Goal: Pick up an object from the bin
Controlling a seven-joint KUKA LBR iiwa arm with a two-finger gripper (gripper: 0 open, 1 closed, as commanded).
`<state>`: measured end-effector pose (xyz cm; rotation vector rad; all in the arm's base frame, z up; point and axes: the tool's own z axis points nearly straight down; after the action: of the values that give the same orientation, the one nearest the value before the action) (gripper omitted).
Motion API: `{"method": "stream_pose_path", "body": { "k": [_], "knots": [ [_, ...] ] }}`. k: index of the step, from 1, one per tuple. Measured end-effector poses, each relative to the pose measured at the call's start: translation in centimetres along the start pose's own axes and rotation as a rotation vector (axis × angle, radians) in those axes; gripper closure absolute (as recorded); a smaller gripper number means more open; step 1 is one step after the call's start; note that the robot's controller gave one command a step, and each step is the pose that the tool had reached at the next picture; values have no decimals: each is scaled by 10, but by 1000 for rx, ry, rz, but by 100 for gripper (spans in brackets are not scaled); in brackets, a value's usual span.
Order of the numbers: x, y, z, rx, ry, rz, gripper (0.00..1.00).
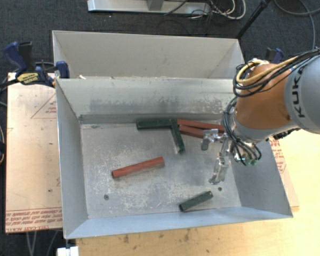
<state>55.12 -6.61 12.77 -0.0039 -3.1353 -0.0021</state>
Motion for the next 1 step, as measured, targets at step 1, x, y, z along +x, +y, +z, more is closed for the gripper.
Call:
{"method": "stream_pose_path", "body": {
  "k": [1],
  "knots": [
    [-2,0,-4,1,-7,-2,0]
  ]
}}
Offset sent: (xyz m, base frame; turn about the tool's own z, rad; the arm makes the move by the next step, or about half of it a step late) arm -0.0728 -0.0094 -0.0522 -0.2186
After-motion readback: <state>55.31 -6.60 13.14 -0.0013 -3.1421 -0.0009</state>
